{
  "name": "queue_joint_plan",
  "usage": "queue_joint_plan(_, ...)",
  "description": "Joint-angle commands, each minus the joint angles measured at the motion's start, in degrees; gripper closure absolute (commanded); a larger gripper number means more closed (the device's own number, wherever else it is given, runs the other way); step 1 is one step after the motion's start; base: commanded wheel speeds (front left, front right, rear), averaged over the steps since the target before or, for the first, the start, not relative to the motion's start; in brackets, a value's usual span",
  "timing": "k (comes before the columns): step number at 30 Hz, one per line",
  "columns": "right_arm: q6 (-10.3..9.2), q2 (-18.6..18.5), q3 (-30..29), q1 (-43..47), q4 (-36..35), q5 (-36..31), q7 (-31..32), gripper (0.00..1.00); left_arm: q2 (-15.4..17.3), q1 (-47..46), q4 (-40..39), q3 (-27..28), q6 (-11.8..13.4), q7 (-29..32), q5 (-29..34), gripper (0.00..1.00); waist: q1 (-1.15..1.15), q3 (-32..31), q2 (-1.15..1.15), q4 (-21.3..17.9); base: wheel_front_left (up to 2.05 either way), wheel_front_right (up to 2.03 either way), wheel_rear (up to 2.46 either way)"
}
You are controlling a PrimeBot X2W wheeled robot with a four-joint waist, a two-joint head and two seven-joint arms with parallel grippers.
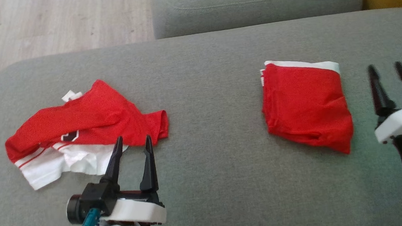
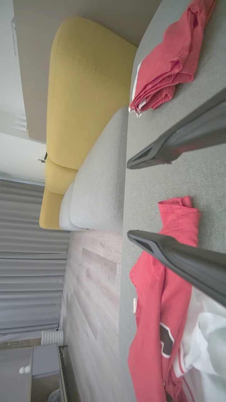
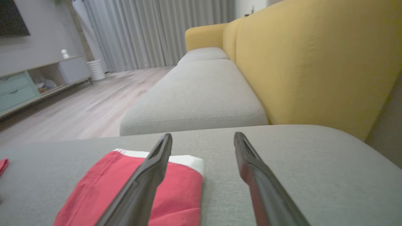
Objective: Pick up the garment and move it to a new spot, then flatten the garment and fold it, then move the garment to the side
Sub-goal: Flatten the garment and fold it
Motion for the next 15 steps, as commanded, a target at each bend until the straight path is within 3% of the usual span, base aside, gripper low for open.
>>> queue_joint_plan(1, -0.1, 0.33, -1.09, 0.63, -2.01, -1.24, -0.91, 0.0, 0.26, -2.27, -2.26, 2.2, 0.2, -0.55, 0.56, 0.0, 0.0, -0.2, 0.0, -0.79, 0.0, 0.0, 0.0)
queue_joint_plan(5, -0.1, 4.64, -10.15, 4.36, -5.98, -7.0, -1.42, 0.0, 0.24, -1.9, -3.69, 2.99, 0.11, -0.55, 0.84, 0.0, 0.0, -0.12, 0.0, -1.98, 0.0, 0.0, 0.0)
queue_joint_plan(7, -0.1, 8.92, -15.33, 7.85, -10.16, -12.04, -1.51, 0.0, 0.22, -1.4, -4.3, 3.4, -0.04, -0.55, 0.96, 0.0, 0.0, 0.21, 0.0, -2.62, 0.0, 0.0, 0.0)
queue_joint_plan(11, -0.1, 13.9, -20.18, 11.12, -14.67, -16.73, -1.54, 0.0, 0.21, -0.82, -4.68, 3.21, -0.34, -0.55, 0.77, 0.0, 0.0, 0.8, 0.0, -3.03, 0.0, 0.0, 0.0)
queue_joint_plan(15, -0.1, 16.17, -22.43, 12.27, -17.72, -19.6, -0.89, 0.0, 0.2, -0.9, -4.91, 2.75, -0.41, -0.55, 0.55, 0.0, 0.0, 1.64, 0.0, -2.75, 0.0, 0.0, 0.0)
